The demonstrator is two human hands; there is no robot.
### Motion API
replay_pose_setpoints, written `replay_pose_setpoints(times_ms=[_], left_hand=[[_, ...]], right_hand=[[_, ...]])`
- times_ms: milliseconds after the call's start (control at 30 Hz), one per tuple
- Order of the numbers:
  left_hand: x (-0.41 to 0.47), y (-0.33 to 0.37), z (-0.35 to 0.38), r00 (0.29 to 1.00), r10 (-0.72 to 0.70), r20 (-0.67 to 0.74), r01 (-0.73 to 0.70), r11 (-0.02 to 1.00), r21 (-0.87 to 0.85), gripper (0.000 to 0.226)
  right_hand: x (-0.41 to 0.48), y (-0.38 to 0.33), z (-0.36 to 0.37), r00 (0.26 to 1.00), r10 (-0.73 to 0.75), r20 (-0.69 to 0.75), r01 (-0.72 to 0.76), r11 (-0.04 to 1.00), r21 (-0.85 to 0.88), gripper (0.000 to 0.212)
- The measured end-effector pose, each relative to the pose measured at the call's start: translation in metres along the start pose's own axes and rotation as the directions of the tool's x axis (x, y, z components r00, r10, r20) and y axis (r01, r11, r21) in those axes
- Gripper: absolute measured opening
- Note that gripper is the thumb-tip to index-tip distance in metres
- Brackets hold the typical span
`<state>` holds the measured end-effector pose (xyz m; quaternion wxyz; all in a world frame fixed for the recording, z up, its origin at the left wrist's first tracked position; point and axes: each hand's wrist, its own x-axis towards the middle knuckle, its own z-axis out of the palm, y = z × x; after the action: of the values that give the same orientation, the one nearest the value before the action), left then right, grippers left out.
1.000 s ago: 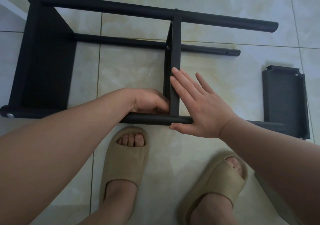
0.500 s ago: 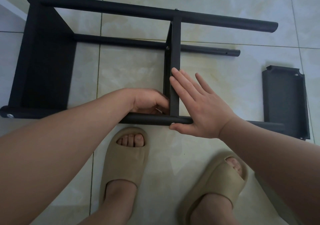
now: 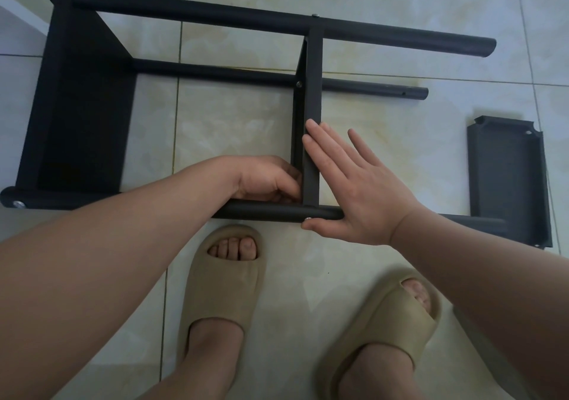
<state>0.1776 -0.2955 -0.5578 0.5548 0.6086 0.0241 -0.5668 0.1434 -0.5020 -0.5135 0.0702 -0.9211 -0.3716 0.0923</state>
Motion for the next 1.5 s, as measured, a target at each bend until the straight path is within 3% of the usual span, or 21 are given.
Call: replay_pose_setpoints(times_ms=[200, 400, 700, 833, 933, 1167, 1333, 1500], left_hand=[[-0.0027, 0.002, 0.0039, 0.997, -0.016, 0.074, 0.025, 0.993, -0.115, 0.016], [-0.0013, 0.0007, 0.0024, 1.0, 0.0, -0.021, 0.001, 1.0, 0.012, 0.025], [-0.0019, -0.0006, 0.0007, 1.0, 0.0, 0.019, 0.0, 1.0, -0.018, 0.014], [-0.0023, 0.0022, 0.0034, 0.995, -0.026, 0.093, 0.037, 0.993, -0.115, 0.029], [-0.0024, 0.0013, 0.0034, 0.997, -0.039, 0.069, 0.044, 0.997, -0.071, 0.036], [-0.0006, -0.0002, -0.0011, 1.0, 0.006, 0.016, -0.005, 1.0, -0.019, 0.013], [-0.0011, 0.0003, -0.0022, 0.999, 0.012, 0.034, -0.011, 1.0, -0.028, 0.01], [-0.0033, 0.0024, 0.0032, 0.993, 0.019, 0.113, 0.003, 0.983, -0.186, 0.014]], right_hand=[[0.0002, -0.0007, -0.0007, 1.0, 0.0, 0.006, 0.0, 1.0, 0.001, 0.107], [0.0, -0.0002, -0.0011, 1.0, 0.004, 0.009, -0.004, 1.0, 0.005, 0.107], [0.0, -0.0005, -0.0011, 1.0, 0.003, 0.007, -0.003, 1.0, 0.013, 0.107], [0.0, -0.0007, -0.0015, 1.0, 0.005, 0.014, -0.005, 1.0, 0.013, 0.107], [-0.0001, -0.0007, -0.0019, 1.0, 0.006, 0.018, -0.006, 1.0, 0.011, 0.107], [0.0001, -0.0015, -0.0033, 1.0, 0.008, 0.025, -0.008, 1.0, 0.005, 0.107], [0.0001, -0.0015, -0.0036, 1.0, 0.005, 0.022, -0.006, 1.0, 0.017, 0.107], [-0.0006, -0.0009, -0.0003, 1.0, 0.001, 0.013, -0.002, 0.999, 0.033, 0.107]])
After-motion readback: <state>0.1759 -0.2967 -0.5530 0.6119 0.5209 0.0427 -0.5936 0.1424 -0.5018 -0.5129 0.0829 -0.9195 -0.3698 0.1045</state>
